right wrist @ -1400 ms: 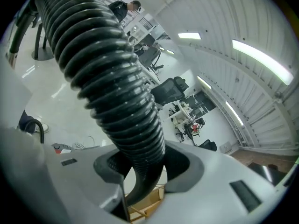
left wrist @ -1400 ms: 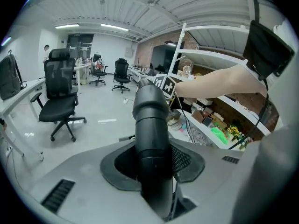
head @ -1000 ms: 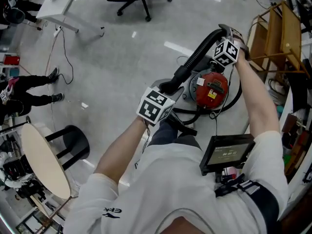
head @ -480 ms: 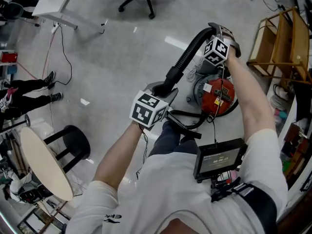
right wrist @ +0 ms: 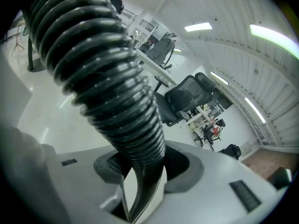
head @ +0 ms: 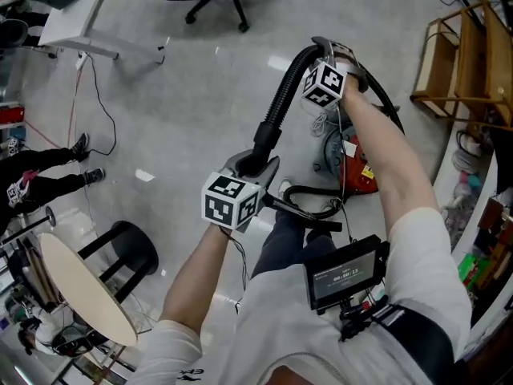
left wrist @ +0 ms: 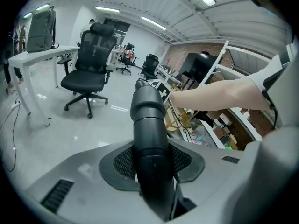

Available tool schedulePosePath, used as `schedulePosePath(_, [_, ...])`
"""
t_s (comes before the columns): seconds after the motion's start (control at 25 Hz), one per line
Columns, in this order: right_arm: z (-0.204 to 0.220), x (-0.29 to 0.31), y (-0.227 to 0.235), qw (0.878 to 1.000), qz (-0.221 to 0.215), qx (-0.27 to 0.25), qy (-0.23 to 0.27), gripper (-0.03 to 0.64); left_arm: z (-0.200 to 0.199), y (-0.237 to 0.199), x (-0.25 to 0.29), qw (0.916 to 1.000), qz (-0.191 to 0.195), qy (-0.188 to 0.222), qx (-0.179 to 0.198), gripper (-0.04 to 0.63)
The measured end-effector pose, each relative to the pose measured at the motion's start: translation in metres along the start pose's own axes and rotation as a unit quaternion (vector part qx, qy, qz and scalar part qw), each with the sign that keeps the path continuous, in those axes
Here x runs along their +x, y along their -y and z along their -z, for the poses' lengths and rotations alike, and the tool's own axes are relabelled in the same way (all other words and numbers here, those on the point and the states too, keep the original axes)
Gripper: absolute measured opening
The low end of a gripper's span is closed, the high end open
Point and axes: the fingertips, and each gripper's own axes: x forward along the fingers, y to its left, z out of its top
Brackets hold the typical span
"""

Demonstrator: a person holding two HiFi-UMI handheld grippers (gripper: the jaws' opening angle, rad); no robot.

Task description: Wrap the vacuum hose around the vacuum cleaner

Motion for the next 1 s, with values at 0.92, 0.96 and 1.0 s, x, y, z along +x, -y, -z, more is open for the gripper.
schedulePosePath(0.92, [-0.022,0.032,0.005,0.999,0.019,0.030,0.039,0.172,-0.005,-0.013,0.015,0.9999,0.009,0.008,0.002,0.130])
schedulePosePath(0.96, [-0.022,0.034,0.000,0.999,0.020,0.032,0.038,0.172,-0.002,-0.014,0.015,0.9999,0.009,0.008,0.000,0.130])
schedulePosePath(1.0, [-0.021,0.034,0.000,0.999,0.025,0.032,0.036,0.172,0.000,-0.015,0.016,0.9999,0.009,0.007,-0.002,0.130])
